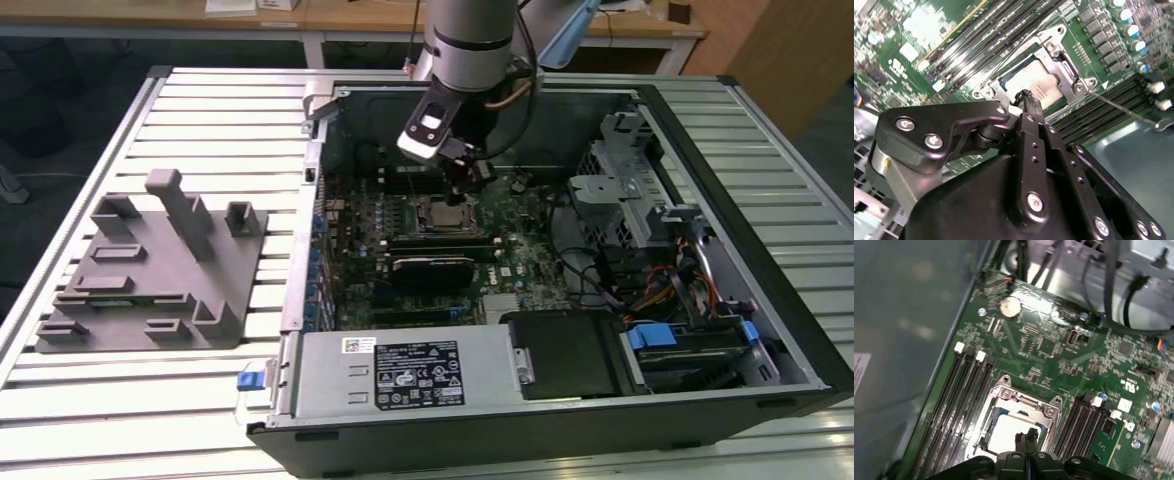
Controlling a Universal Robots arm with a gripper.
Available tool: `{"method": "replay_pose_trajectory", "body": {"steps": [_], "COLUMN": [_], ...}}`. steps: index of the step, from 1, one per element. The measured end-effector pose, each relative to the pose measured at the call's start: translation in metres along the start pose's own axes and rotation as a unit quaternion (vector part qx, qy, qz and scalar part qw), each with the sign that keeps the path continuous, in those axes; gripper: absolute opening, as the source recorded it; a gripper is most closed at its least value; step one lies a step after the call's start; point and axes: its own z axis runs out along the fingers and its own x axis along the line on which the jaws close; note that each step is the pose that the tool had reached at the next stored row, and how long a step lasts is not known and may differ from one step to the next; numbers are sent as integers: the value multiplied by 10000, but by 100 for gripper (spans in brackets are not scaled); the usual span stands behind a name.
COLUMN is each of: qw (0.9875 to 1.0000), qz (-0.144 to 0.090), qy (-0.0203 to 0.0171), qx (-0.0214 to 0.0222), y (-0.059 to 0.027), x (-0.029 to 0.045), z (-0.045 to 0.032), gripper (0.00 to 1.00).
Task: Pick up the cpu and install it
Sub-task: 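Close the cpu cover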
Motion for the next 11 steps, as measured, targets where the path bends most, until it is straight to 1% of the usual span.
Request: {"method": "replay_pose_trajectory", "body": {"steps": [3,6,8,11], "qw": [9996,9985,9974,9950], "qz": [-269,-539,-718,-995], "qy": [-1,-1,-2,-2], "qx": [-11,-22,-29,-40], "y": [0,0,0,0], "x": [0,0,0,0], "z": [2,4,5,8], "gripper": [11,11,11,11]}}
